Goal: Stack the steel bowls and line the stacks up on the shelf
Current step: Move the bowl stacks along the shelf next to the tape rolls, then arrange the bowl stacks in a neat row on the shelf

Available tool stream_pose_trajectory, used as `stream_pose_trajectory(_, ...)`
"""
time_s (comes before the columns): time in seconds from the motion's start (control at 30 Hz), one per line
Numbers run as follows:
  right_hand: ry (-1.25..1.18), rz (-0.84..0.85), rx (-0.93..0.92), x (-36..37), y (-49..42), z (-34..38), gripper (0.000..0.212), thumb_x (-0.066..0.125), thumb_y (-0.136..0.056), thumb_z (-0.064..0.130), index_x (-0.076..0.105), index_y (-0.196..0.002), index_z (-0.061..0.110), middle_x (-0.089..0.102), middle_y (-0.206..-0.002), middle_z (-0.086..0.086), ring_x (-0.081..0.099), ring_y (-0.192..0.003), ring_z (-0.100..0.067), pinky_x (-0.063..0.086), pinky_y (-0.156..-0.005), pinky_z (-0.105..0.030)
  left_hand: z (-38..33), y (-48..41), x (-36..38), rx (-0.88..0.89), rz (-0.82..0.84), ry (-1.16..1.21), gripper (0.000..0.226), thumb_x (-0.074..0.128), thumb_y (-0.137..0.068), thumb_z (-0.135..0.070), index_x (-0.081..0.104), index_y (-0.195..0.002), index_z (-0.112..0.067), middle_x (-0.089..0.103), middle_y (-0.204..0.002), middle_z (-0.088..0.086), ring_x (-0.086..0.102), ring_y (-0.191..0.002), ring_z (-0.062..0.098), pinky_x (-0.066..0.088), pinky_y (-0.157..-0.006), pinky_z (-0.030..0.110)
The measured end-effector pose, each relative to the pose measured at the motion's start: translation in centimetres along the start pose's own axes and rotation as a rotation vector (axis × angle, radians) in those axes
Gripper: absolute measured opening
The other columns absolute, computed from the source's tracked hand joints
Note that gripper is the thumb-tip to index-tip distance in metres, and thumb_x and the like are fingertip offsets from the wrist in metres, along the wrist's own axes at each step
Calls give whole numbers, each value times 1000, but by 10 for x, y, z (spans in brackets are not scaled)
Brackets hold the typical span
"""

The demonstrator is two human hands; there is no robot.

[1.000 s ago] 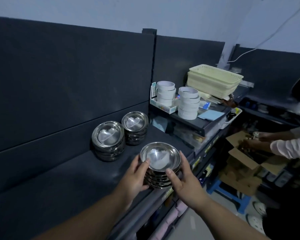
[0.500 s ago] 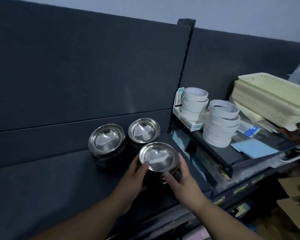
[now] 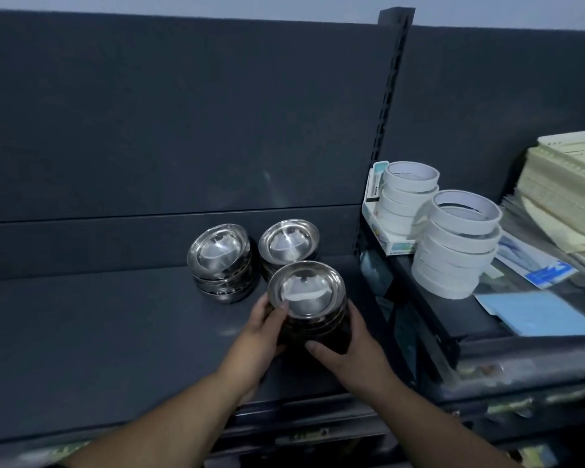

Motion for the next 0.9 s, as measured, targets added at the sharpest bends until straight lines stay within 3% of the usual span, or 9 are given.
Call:
stream_pose_trajectory(0.1,56,-24,54,2,10,-6,99,81,-71,42,24,-150,21,51,-140,4,47,-128,-10,36,-102,-20,7,5,-12,-14,-33,-82,39,53,-91,-48,48,-128,-39,61,-128,-10,57,-116,9,46,-98,34)
stream_pose_trajectory(0.17,99,-34,86,7,18,-7,91,79,-74,40,30,-147,19,56,-136,2,51,-125,-12,39,-98,-21,11,13,-27,6,-83,-251,45,55,-90,-47,47,-132,-34,55,-135,-10,51,-120,6,39,-104,27)
stream_pose_trajectory(0.23,146,-32,114,14,28,-6,81,77,-77,38,35,-143,17,59,-131,0,55,-120,-16,41,-93,-22,13,26,-47,25,-106,-433,54,59,-90,-40,44,-139,-22,51,-138,-5,50,-121,8,38,-97,16)
stream_pose_trajectory(0.33,232,-39,124,34,43,6,69,72,-82,38,41,-138,13,59,-130,-4,56,-117,-21,42,-90,-25,10,56,-92,85,-127,-684,57,64,-88,-36,45,-139,-19,51,-139,1,49,-126,15,36,-105,20)
stream_pose_trajectory(0.4,308,-47,105,54,57,22,61,68,-85,39,45,-134,12,58,-131,-7,56,-116,-23,42,-89,-26,7,83,-133,115,-164,-811,56,64,-87,-36,47,-138,-20,51,-136,1,49,-126,15,30,-102,15)
stream_pose_trajectory(0.57,395,20,-95,149,111,73,38,67,-86,31,57,-120,17,61,-123,-3,54,-102,-14,37,-82,-20,18,166,-254,126,-294,-1018,56,63,-86,-38,47,-137,-20,50,-136,-1,48,-126,10,24,-93,4)
stream_pose_trajectory(0.73,482,342,-302,292,178,124,36,65,-84,35,59,-118,23,63,-118,1,58,-104,-12,41,-84,-18,45,275,-387,-68,-360,-1109,62,56,-88,-46,37,-143,-24,39,-144,-2,42,-131,16,30,-105,19)
stream_pose_trajectory(0.83,545,567,-322,375,219,147,40,60,-78,46,58,-115,30,65,-115,4,63,-103,-16,50,-87,-29,67,347,-465,-229,-449,-1105,65,55,-85,-51,38,-142,-24,43,-141,1,46,-126,18,37,-105,27)
stream_pose_trajectory(0.9,638,663,-387,423,244,163,41,60,-80,45,57,-117,27,62,-119,4,59,-110,-16,47,-90,-26,78,393,-509,-312,-535,-1095,64,54,-84,-52,40,-141,-26,44,-140,0,47,-126,17,37,-106,26)
Point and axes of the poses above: each hand's wrist, its own y-axis away from the middle knuckle, its own x-axis out of the palm, z = x × y, the point moved 4 cm from there along -y, towards the middle knuckle
